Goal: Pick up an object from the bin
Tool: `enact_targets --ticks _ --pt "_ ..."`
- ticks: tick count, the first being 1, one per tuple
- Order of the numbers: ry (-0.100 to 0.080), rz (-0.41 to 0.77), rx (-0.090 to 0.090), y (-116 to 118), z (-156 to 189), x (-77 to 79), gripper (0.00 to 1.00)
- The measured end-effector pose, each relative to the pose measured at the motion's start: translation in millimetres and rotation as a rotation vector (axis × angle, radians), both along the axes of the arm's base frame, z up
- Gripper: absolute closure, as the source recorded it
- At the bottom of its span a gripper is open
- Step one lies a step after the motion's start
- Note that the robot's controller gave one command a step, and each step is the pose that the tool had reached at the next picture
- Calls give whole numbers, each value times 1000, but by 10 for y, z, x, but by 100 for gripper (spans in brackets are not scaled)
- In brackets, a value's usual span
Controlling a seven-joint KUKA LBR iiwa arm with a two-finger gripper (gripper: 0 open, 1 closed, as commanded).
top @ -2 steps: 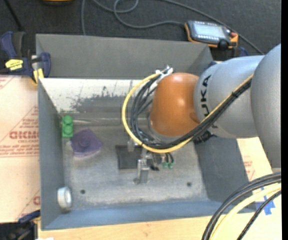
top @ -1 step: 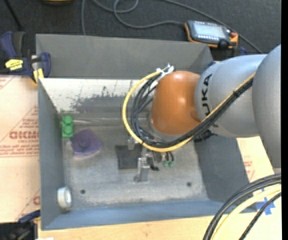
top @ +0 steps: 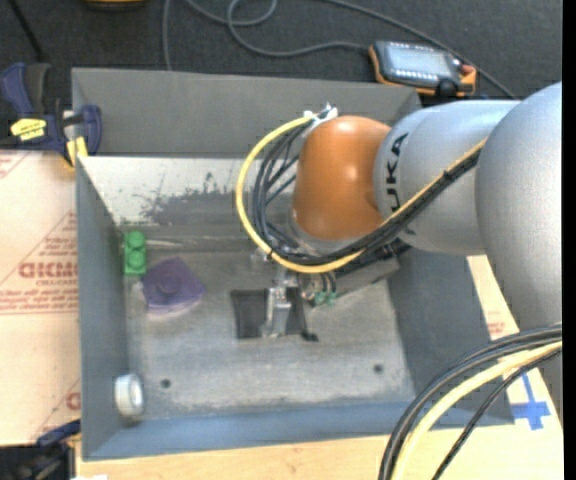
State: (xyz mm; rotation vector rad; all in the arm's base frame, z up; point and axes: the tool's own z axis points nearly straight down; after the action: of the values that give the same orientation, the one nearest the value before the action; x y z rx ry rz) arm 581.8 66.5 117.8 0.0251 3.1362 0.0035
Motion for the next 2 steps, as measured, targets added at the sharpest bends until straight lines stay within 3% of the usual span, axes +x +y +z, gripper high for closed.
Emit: enact_targets --ticks 1,2 --pt "2 73 -2 -333 151 328 100" --pt "2 71 -1 -329 151 327 0"
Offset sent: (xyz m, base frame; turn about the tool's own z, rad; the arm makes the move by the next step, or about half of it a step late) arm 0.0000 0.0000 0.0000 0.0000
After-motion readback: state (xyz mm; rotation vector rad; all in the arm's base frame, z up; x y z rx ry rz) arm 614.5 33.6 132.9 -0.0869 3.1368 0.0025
